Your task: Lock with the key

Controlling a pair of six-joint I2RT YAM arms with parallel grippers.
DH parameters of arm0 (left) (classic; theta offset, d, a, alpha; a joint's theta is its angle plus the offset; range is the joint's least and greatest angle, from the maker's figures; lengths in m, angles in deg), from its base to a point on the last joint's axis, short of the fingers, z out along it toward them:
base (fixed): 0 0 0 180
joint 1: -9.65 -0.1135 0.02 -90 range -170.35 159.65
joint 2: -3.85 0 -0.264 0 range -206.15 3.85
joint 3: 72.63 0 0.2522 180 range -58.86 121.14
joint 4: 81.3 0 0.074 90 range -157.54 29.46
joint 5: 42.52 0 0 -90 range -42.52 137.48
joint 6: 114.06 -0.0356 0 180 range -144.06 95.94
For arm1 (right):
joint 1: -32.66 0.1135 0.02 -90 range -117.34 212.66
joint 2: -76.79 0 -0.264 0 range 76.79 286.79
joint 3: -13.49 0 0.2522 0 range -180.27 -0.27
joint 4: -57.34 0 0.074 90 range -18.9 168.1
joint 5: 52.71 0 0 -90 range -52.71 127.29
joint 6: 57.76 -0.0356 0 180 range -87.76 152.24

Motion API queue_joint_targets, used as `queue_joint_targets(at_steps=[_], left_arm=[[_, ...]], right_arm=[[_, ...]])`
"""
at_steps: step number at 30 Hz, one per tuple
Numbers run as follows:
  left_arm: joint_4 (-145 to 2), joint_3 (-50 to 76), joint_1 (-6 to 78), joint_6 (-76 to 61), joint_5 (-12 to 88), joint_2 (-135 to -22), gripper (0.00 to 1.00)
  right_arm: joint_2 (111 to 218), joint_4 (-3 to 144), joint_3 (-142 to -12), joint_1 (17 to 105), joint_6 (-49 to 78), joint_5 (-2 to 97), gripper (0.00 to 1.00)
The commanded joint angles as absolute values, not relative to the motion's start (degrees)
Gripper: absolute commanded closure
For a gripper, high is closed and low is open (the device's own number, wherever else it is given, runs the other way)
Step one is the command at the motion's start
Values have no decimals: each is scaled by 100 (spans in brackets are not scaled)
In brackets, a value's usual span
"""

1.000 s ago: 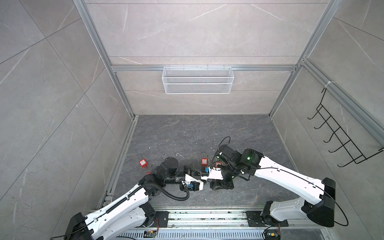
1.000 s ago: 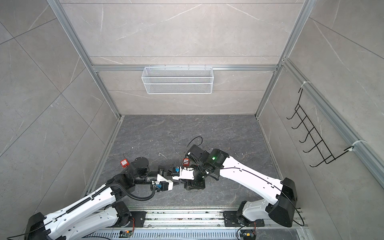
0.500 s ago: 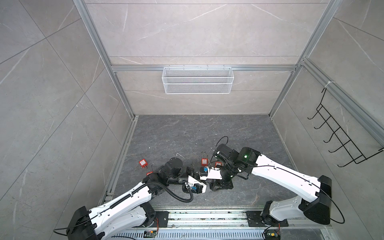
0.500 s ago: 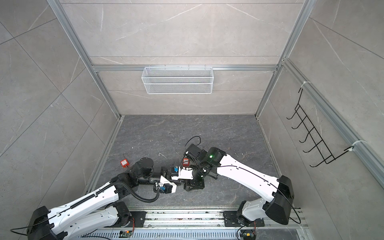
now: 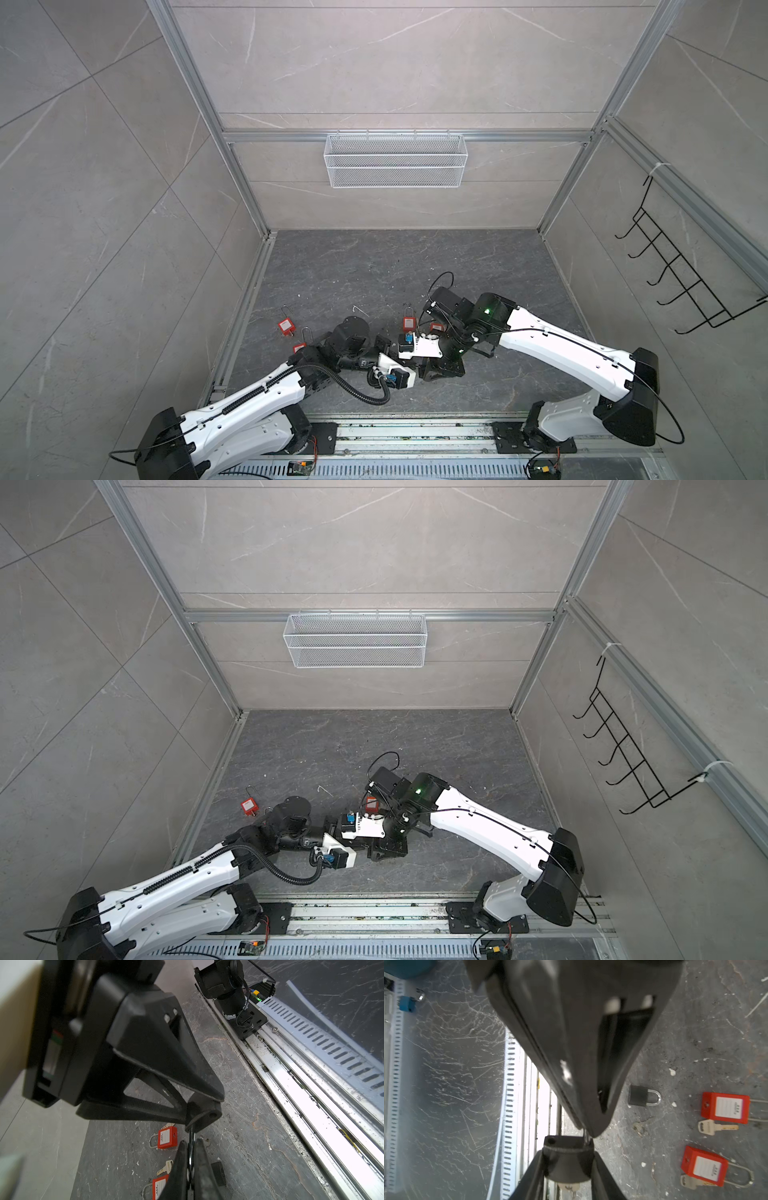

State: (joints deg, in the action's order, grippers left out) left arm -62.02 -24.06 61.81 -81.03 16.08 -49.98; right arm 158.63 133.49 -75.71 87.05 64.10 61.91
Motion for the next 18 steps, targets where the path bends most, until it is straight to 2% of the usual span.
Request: queue_joint_targets(at_steps=[1, 6, 12, 18], left_arm=[[-6506, -2186, 6212, -7634, 1704, -5016, 100], [-6824, -2257, 6211, -6817, 1872, -4965, 100], [-7326, -2419, 6199, -5778, 1818, -4825, 100], [-7742, -2549, 6169, -4849, 1679, -4792, 100]], right_arm=[[15624, 12992, -7666, 8698, 6376, 5964, 58], [15334, 12839, -7550, 8698, 6183, 5451, 50], [14614, 12270, -7027, 8689, 6125, 4854, 48], [14180, 11593, -6364, 8695, 6099, 4835, 52]])
